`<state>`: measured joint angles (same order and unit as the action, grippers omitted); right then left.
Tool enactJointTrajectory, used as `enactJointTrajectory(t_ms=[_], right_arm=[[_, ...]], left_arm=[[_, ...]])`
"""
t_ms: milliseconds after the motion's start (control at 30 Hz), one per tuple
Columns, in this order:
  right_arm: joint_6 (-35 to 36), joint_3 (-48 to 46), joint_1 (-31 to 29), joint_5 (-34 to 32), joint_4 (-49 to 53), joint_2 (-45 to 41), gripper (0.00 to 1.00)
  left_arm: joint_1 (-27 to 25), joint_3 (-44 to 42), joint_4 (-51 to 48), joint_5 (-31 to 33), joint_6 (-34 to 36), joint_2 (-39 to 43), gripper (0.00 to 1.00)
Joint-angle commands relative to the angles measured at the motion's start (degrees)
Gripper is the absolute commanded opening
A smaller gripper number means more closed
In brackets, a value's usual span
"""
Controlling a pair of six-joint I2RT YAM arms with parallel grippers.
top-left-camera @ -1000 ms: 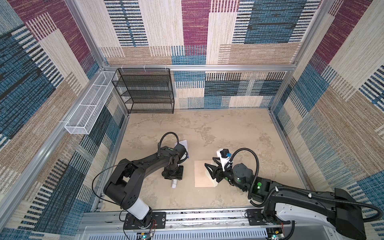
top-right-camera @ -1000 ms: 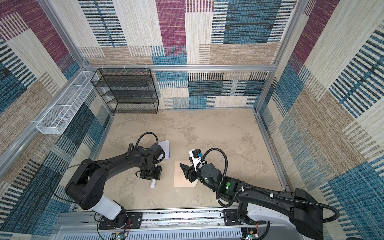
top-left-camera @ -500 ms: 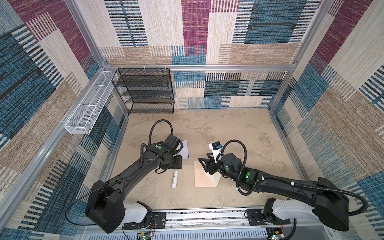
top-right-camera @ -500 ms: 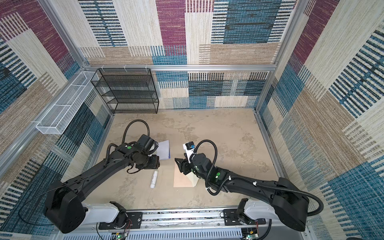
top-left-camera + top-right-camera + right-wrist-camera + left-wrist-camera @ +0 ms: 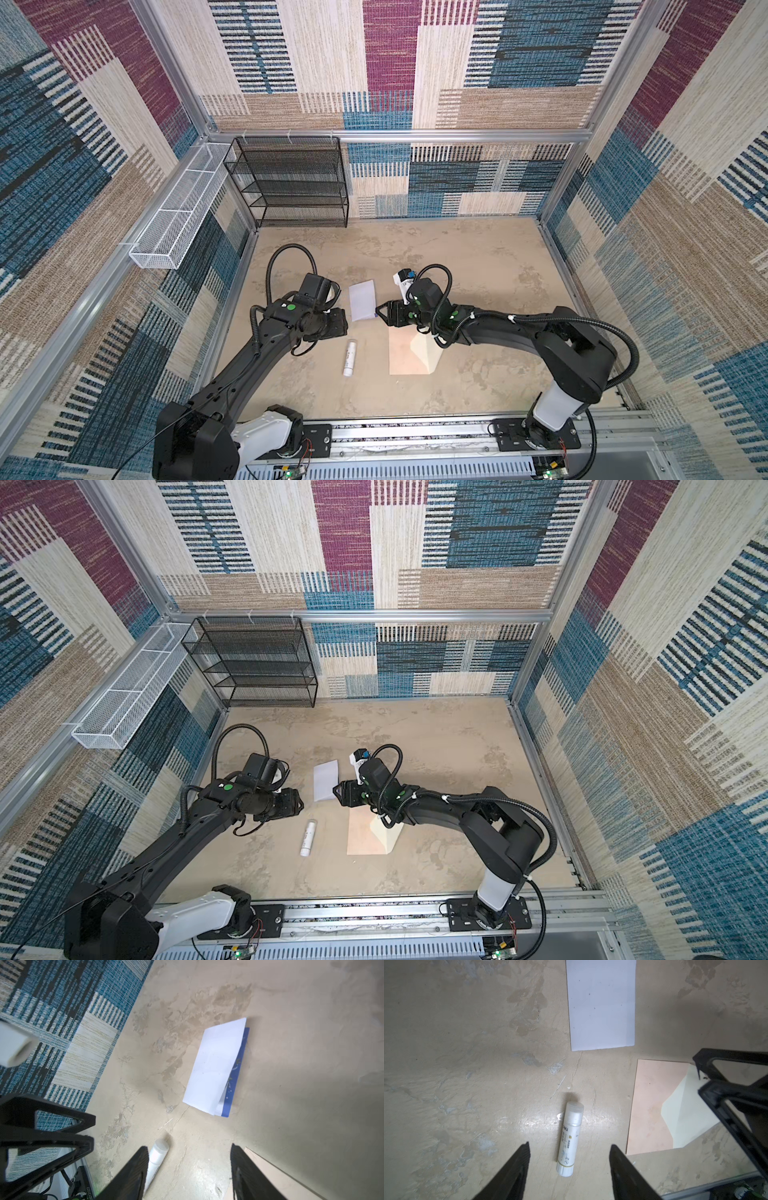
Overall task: Place the letter into the envelope and seal it
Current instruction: 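Reach the right gripper to the folded letter and grasp its edge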
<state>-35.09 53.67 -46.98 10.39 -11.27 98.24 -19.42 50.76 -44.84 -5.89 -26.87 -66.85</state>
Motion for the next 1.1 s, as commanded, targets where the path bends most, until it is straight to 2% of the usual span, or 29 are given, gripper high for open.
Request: enactJointTrajectory(t_ms=[0,533,933,1067], right_arm=[[-5.5,1.9,0.9,5.7,-1.7,3.1,0.65],[-9.7,10.1,2.6,7.3,0.9,14.1,0.57],[-10.5,15.0,2.9,9.0,0.2,19.6,0.34],[-11.0,15.2,3.0,9.5,-0.7,19.5,0.2]], left_arm=[[0.8,-0.8,1.8,-2.0,1.1,0.4,0.64],[2.0,-2.5,4.5,-4.5,1.3,0.1,0.63],[2.1,-2.9,4.4,-4.6,1.3,0.5,0.62],[2.1,-2.6,3.6,-4.4,1.4,1.1,0.62]])
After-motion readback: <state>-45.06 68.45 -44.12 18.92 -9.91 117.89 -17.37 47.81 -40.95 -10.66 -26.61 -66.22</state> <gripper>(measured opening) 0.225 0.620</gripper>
